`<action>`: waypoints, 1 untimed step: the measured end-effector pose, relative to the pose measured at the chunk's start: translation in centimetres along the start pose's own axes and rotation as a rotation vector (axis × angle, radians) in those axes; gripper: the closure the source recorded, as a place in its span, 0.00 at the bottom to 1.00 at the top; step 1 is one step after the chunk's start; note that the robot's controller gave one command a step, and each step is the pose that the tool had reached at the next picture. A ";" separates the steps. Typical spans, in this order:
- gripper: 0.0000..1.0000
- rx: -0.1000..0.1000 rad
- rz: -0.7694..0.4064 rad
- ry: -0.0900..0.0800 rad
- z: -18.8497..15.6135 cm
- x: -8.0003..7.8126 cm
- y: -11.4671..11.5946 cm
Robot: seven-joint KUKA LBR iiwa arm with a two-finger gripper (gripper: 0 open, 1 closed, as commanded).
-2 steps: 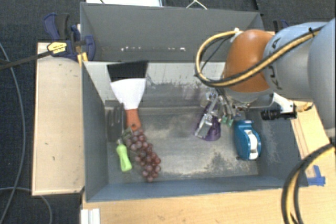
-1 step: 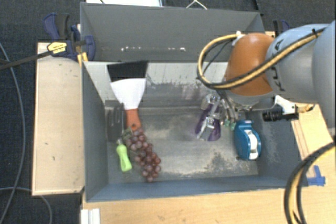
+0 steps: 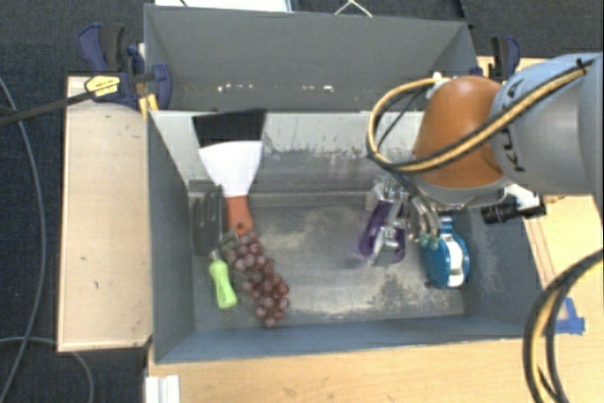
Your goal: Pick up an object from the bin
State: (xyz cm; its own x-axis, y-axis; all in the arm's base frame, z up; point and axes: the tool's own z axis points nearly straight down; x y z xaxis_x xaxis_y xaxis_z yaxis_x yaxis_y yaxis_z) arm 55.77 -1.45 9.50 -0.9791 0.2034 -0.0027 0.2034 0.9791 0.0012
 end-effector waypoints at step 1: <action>0.00 -0.002 -0.088 -0.007 -3.1 -1.1 -2.1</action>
Offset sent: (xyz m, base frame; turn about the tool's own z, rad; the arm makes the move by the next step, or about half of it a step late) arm 0.0016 0.0011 0.0009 -0.0118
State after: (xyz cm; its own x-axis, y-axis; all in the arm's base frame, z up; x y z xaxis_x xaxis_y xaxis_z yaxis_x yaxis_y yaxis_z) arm 56.36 -3.73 12.62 -0.9931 0.1171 -0.0094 0.1170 0.9931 0.0028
